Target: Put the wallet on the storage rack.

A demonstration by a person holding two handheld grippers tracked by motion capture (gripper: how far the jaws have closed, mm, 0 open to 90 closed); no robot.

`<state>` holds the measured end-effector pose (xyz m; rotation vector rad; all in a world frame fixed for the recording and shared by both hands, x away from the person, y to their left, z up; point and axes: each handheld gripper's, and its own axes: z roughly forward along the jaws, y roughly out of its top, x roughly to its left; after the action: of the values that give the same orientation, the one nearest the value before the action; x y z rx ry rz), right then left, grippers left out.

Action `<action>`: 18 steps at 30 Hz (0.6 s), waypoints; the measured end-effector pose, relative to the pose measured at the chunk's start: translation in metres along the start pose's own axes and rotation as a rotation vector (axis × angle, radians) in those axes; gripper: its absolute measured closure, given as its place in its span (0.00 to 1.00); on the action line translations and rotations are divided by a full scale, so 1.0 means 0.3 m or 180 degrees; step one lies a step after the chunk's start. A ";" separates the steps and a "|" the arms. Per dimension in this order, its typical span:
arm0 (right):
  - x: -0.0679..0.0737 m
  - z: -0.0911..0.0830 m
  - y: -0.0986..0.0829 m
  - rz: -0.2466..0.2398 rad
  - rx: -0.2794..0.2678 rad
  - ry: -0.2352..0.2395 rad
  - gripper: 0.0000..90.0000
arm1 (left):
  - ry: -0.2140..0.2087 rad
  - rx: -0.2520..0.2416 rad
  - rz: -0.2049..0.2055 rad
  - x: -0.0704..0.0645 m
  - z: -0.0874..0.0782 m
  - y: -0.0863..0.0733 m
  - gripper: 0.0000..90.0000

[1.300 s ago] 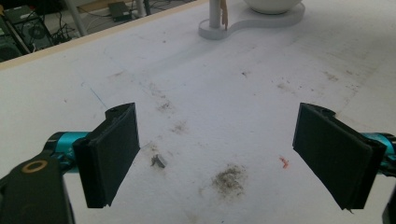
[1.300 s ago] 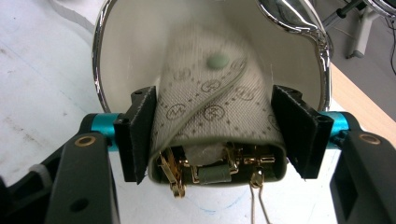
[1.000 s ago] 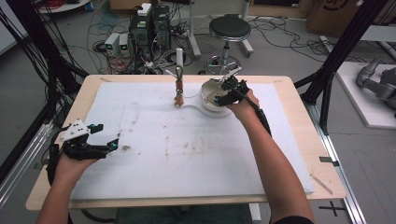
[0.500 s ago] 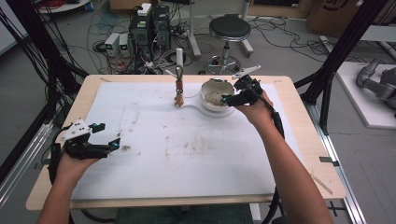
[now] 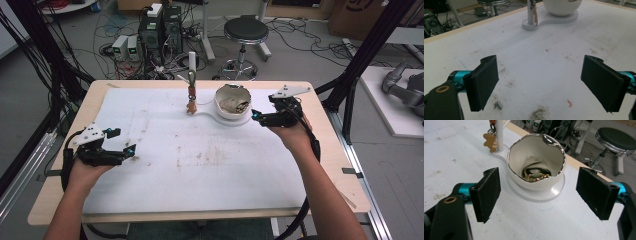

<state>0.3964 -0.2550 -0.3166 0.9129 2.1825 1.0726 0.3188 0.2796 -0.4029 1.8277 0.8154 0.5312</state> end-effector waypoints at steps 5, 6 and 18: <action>0.014 -0.050 -0.045 0.0028 -0.0162 0.0016 0.23 | -0.0031 -0.0035 -0.0002 -0.002 0.022 0.009 0.16; 0.017 -0.056 -0.056 0.0040 -0.0194 0.0022 0.23 | -0.0038 -0.0040 -0.0002 -0.003 0.026 0.011 0.16; 0.039 -0.082 -0.223 0.0301 -0.0423 -0.0043 0.23 | -0.0072 -0.0065 -0.0031 -0.002 0.064 0.008 0.16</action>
<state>0.3494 -0.2879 -0.3605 0.9679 2.0475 1.2367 0.3322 0.2667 -0.4080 1.8072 0.8006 0.5099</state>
